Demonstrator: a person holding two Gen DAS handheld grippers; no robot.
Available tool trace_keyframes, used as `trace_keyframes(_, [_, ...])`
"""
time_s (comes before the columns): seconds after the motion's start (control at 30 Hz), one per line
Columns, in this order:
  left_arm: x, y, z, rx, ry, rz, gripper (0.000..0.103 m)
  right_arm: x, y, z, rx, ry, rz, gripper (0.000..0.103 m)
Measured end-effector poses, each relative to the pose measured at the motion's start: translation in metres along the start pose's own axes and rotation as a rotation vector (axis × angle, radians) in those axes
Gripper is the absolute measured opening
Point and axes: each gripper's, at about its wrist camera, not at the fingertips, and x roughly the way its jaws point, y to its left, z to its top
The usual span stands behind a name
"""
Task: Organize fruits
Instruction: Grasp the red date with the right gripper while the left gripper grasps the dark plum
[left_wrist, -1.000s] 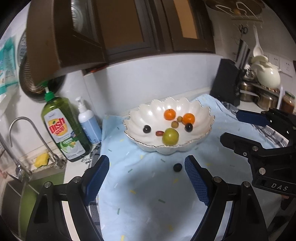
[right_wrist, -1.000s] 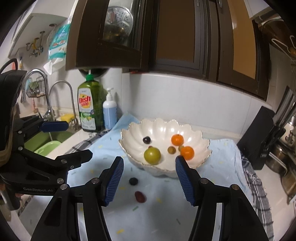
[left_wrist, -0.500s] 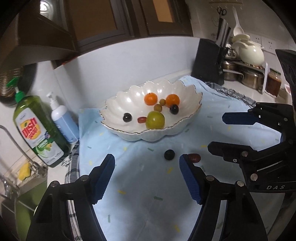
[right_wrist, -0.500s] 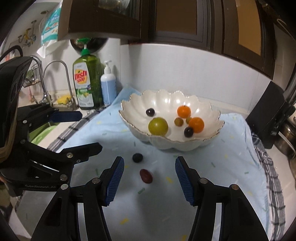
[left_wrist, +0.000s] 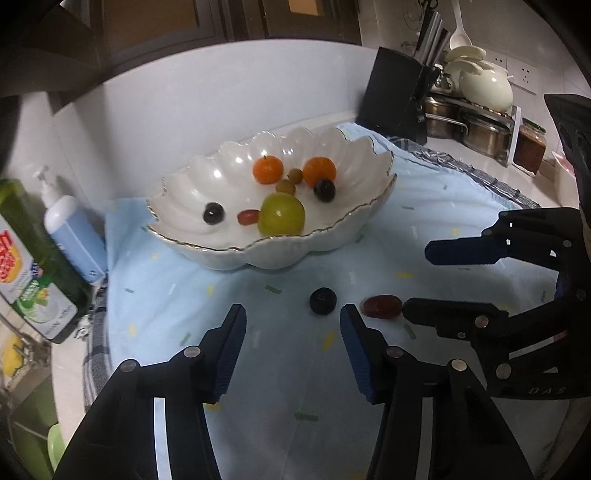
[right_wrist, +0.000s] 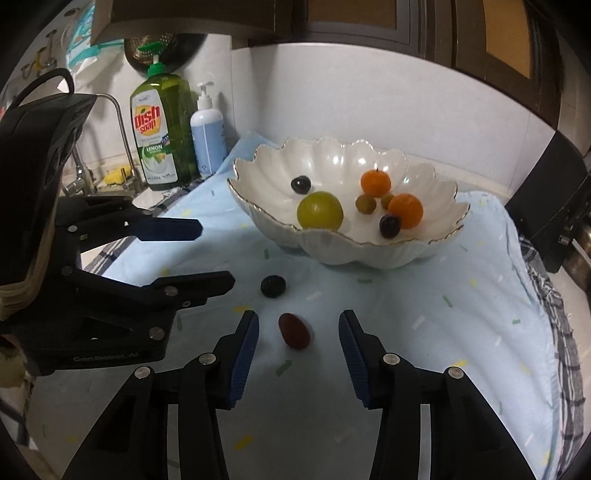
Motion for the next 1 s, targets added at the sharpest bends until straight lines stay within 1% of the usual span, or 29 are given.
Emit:
trace_keyframes(0.07, [0.007, 0.0, 0.001, 0.004, 0.01, -0.02, 0.048, 0.006, -0.002, -0.001, 0.012, 0.016, 0.006, 0.042])
trace_keyframes(0.2, [0.017, 0.001, 0.004, 0.009, 0.021, -0.05, 0.046, 0.017, -0.005, -0.003, 0.031, 0.048, 0.018, 0.039])
trace_keyframes(0.33, [0.03, 0.001, 0.006, 0.002, 0.046, -0.084, 0.04, 0.026, -0.007, -0.005, 0.039, 0.071, 0.028, 0.036])
trace_keyframes(0.5, [0.043, -0.001, 0.008, 0.001, 0.068, -0.119, 0.039, 0.034, -0.008, -0.005, 0.037, 0.091, 0.038, 0.03])
trace_keyframes(0.7, [0.052, -0.002, 0.01, 0.005, 0.085, -0.136, 0.035, 0.041, -0.008, -0.005, 0.036, 0.107, 0.055, 0.026])
trace_keyframes(0.77, [0.054, -0.002, 0.01, 0.001, 0.089, -0.137, 0.032, 0.042, -0.008, -0.005, 0.036, 0.111, 0.066, 0.023])
trace_keyframes(0.93, [0.057, -0.002, 0.009, -0.007, 0.101, -0.15, 0.028, 0.044, -0.009, -0.005, 0.032, 0.113, 0.074, 0.022])
trace_keyframes(1.0, [0.058, -0.003, 0.009, -0.013, 0.105, -0.155, 0.025, 0.044, -0.01, -0.005, 0.035, 0.117, 0.078, 0.021])
